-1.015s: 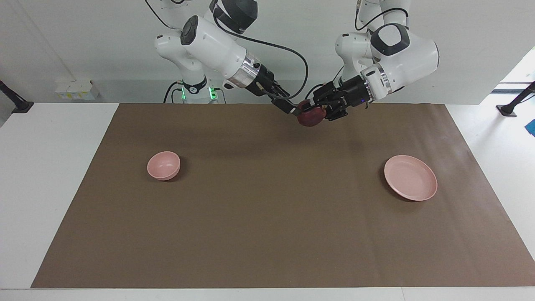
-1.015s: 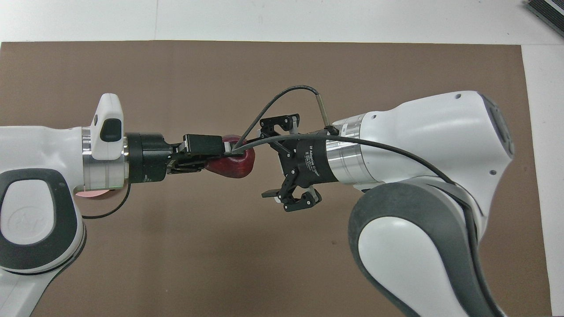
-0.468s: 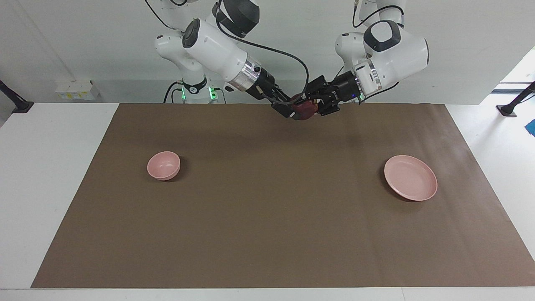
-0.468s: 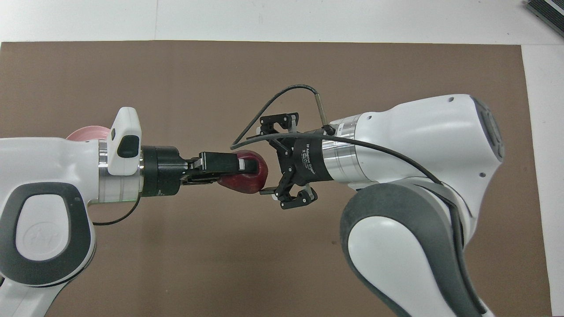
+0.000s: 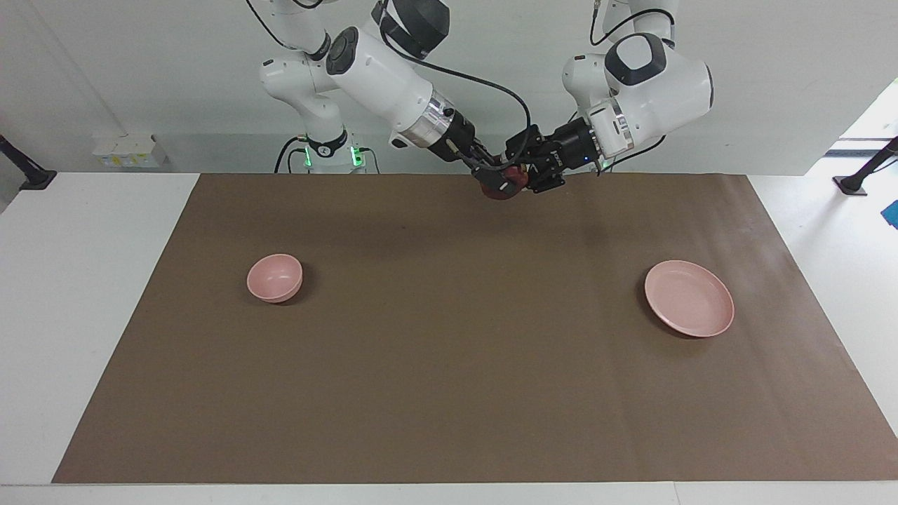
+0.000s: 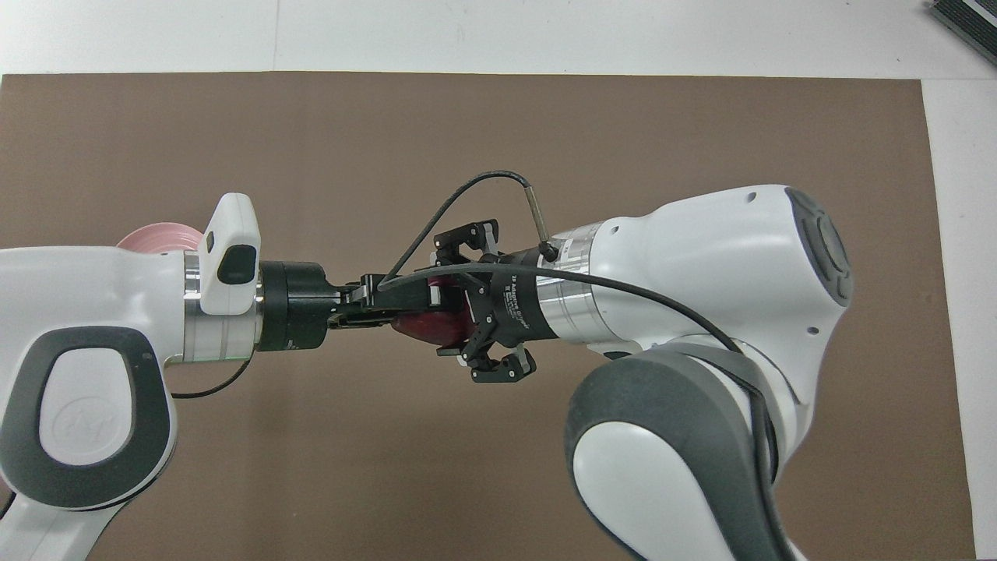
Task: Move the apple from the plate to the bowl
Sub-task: 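Bring the apple toward the right gripper and close the right gripper on it, then open the left gripper and pull the right gripper back with the apple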
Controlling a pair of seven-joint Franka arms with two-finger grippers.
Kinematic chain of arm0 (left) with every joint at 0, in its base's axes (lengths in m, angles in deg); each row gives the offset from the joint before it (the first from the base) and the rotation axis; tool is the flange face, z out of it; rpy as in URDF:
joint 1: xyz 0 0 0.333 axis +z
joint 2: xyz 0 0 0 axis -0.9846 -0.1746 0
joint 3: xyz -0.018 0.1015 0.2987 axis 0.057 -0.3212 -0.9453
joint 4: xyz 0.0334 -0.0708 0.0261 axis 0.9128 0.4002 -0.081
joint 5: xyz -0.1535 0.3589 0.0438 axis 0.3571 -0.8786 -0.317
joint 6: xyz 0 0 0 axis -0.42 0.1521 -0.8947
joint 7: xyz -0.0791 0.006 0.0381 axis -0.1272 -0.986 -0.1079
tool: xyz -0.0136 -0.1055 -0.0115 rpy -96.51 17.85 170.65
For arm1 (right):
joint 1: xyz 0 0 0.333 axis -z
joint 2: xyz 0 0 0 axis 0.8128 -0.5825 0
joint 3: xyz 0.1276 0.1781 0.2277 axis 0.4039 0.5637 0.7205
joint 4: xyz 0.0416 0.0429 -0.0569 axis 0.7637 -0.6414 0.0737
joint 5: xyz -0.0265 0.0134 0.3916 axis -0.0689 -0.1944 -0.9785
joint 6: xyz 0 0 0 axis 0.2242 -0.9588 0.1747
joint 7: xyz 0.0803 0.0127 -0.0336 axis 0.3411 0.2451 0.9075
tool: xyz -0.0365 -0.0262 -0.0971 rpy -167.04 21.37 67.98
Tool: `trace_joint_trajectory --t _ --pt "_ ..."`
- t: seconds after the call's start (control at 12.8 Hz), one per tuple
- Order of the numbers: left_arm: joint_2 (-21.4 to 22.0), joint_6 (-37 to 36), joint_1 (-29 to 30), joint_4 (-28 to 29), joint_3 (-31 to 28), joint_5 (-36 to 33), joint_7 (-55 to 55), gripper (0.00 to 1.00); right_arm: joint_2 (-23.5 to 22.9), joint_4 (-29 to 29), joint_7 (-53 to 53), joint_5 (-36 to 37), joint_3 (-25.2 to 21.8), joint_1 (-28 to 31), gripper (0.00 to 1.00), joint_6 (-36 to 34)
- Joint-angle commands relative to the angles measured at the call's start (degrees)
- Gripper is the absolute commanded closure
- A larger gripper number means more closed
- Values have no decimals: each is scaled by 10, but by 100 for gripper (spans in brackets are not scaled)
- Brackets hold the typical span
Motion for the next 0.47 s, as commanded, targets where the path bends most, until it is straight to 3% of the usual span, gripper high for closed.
trace_joint_trajectory --t 0.0,0.08,0.16,0.23,0.31,0.39 --pt "17 -2 -12 11 -6 21 7 100 -2 0 -12 19 2 -8 92 10" --pt "17 -3 -12 10 -6 21 7 100 -2 1 -13 19 2 -8 92 10" --pt "16 -3 -12 10 -7 21 7 91 -3 2 -14 19 2 -8 92 10" --pt "16 -5 -13 8 -7 21 7 51 -3 2 -14 19 2 -7 92 10" --pt "16 1 -13 8 -7 19 7 1 -3 3 -13 19 2 -7 92 10" --pt "16 1 -13 8 -6 19 7 0 -4 3 -11 19 2 -6 92 10"
